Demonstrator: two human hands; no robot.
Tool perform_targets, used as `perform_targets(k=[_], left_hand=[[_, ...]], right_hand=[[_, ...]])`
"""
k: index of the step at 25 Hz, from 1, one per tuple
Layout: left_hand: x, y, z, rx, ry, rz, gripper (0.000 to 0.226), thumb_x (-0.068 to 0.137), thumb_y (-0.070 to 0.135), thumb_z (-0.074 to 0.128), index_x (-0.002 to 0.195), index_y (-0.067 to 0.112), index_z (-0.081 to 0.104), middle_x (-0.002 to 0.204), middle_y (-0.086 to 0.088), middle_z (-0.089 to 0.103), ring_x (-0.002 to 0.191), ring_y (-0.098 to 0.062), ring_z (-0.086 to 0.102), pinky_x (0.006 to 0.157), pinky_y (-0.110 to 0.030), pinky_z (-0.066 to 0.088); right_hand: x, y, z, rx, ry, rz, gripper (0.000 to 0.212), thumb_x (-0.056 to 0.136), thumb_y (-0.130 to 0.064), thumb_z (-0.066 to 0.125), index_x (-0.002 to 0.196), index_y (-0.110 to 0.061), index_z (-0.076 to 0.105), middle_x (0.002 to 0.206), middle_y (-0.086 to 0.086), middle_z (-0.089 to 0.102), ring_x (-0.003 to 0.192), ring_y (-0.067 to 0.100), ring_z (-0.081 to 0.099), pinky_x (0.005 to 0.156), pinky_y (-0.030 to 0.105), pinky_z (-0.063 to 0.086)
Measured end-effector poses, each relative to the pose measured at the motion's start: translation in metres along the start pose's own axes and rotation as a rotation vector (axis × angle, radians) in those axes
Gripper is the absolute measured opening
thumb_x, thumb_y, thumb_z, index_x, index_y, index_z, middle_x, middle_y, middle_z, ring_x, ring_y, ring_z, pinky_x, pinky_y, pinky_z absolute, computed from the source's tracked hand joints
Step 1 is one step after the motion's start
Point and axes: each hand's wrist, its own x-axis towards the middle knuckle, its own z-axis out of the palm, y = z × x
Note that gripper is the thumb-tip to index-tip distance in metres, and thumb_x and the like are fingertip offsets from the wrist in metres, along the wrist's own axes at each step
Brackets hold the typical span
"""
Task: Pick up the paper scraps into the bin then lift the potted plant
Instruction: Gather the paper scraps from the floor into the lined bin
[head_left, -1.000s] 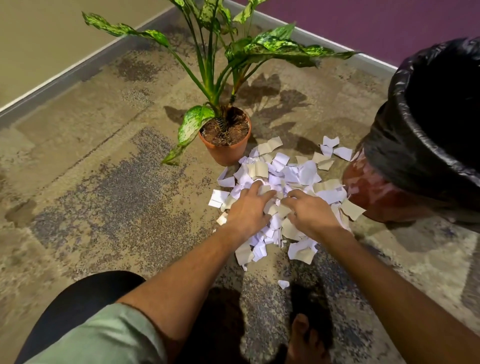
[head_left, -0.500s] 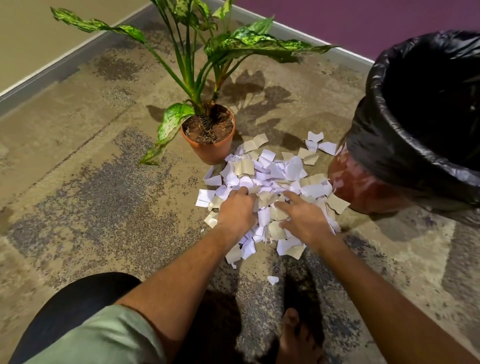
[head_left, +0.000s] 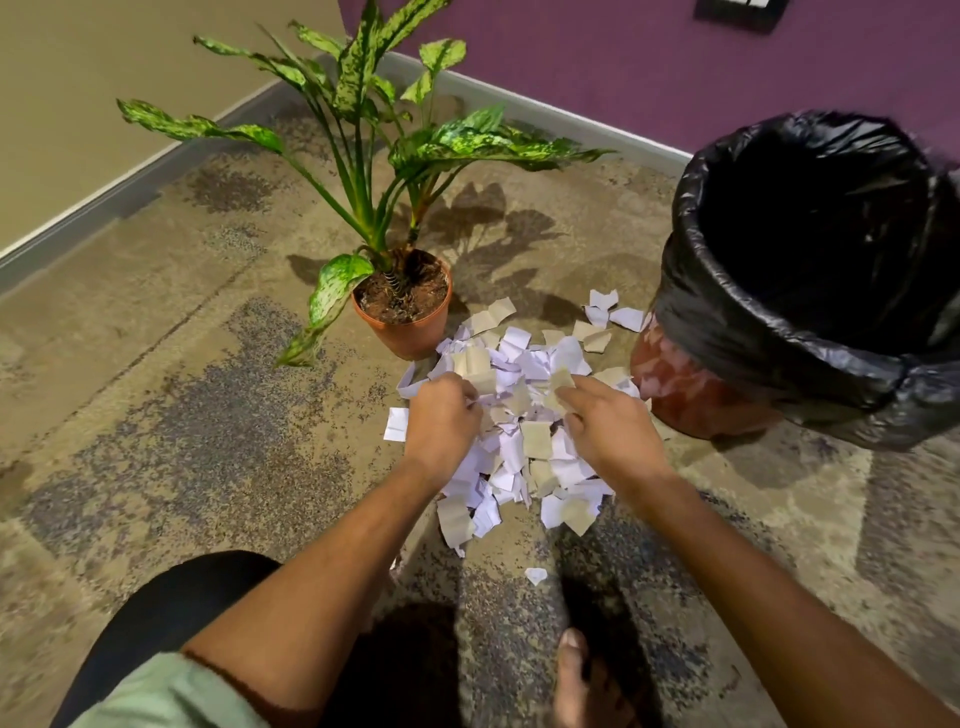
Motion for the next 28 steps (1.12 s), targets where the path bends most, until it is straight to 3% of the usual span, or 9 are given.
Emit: perform_targets(k=[3,6,8,11,14,17,21,25,28], left_hand=[[-0.008,0.025,-0.021,-0.180,0.082,-0.002,0.012,0.082,0.013,0.069,0.092,0.008,0.073,0.092,-0.003,0.072,0.078,-0.016,0.065,0.070,-0.026,0.050],[-0.016,0.055,-0.043,-0.351,0.122,0.057,0.007,0.079,0.013,0.073,0.085,0.011,0.076,0.085,0.003,0.072,0.076,-0.011,0.067,0.074,-0.033,0.055],[-0.015,0.082,-0.058,-0.423,0.161,0.086,0.004,0.078,0.015,0.075,0.081,0.014,0.077,0.080,0.004,0.071,0.074,-0.009,0.066,0.072,-0.032,0.056],[-0.011,0.132,-0.079,-0.573,0.213,0.153,0.002,0.077,0.018,0.076,0.077,0.015,0.077,0.080,0.005,0.072,0.071,-0.005,0.067,0.070,-0.022,0.055],[-0.008,0.183,-0.091,-0.621,0.251,0.296,0.004,0.077,0.016,0.075,0.080,0.014,0.076,0.077,0.007,0.070,0.068,0.001,0.064,0.068,-0.011,0.050],[-0.002,0.226,-0.091,-0.565,0.251,0.423,0.004,0.078,0.014,0.074,0.081,0.011,0.075,0.077,0.006,0.067,0.066,0.000,0.059,0.064,-0.003,0.042],[0.011,0.266,-0.083,-0.435,0.185,0.489,0.006,0.081,0.017,0.072,0.084,0.012,0.074,0.084,0.004,0.069,0.068,-0.002,0.055,0.062,-0.005,0.041],[0.018,0.281,-0.079,-0.338,0.089,0.587,0.011,0.082,0.015,0.070,0.093,0.012,0.075,0.112,0.000,0.068,0.093,-0.009,0.063,0.086,-0.019,0.050],[0.023,0.267,-0.078,-0.288,0.052,0.590,0.013,0.083,0.014,0.069,0.095,0.013,0.074,0.124,-0.002,0.063,0.098,-0.012,0.063,0.089,-0.029,0.052]], right_hand=[[-0.003,-0.010,-0.036,0.043,0.142,-0.046,0.035,0.082,-0.002,0.067,0.116,-0.011,0.068,0.126,0.008,0.064,0.097,0.030,0.068,0.081,0.037,0.054],[-0.005,-0.017,-0.074,0.043,0.331,-0.114,0.036,0.070,0.002,0.079,0.104,-0.008,0.073,0.112,0.011,0.071,0.086,0.028,0.072,0.072,0.038,0.058],[-0.005,-0.019,-0.100,0.060,0.424,-0.113,0.034,0.072,-0.001,0.079,0.105,-0.009,0.073,0.111,0.007,0.070,0.087,0.026,0.071,0.073,0.036,0.058],[-0.005,-0.020,-0.141,0.101,0.586,-0.040,0.031,0.079,-0.002,0.074,0.109,-0.007,0.071,0.113,0.006,0.069,0.096,0.021,0.067,0.087,0.030,0.052],[-0.011,-0.012,-0.178,0.113,0.726,0.103,0.028,0.081,0.000,0.068,0.109,-0.005,0.070,0.108,0.006,0.068,0.091,0.018,0.063,0.082,0.026,0.047],[-0.016,0.008,-0.199,0.072,0.694,0.281,0.027,0.083,-0.001,0.063,0.108,-0.009,0.070,0.105,0.006,0.068,0.091,0.027,0.064,0.078,0.035,0.048],[-0.021,0.030,-0.206,0.103,0.589,0.391,0.030,0.086,-0.003,0.061,0.112,-0.014,0.069,0.112,0.005,0.069,0.101,0.027,0.063,0.088,0.039,0.048],[-0.025,0.043,-0.205,0.172,0.543,0.467,0.028,0.085,-0.001,0.056,0.102,-0.021,0.067,0.100,0.001,0.070,0.080,0.022,0.060,0.072,0.031,0.040],[-0.024,0.046,-0.203,0.206,0.548,0.482,0.032,0.083,0.002,0.050,0.097,-0.025,0.063,0.107,0.006,0.069,0.100,0.031,0.061,0.077,0.037,0.043]])
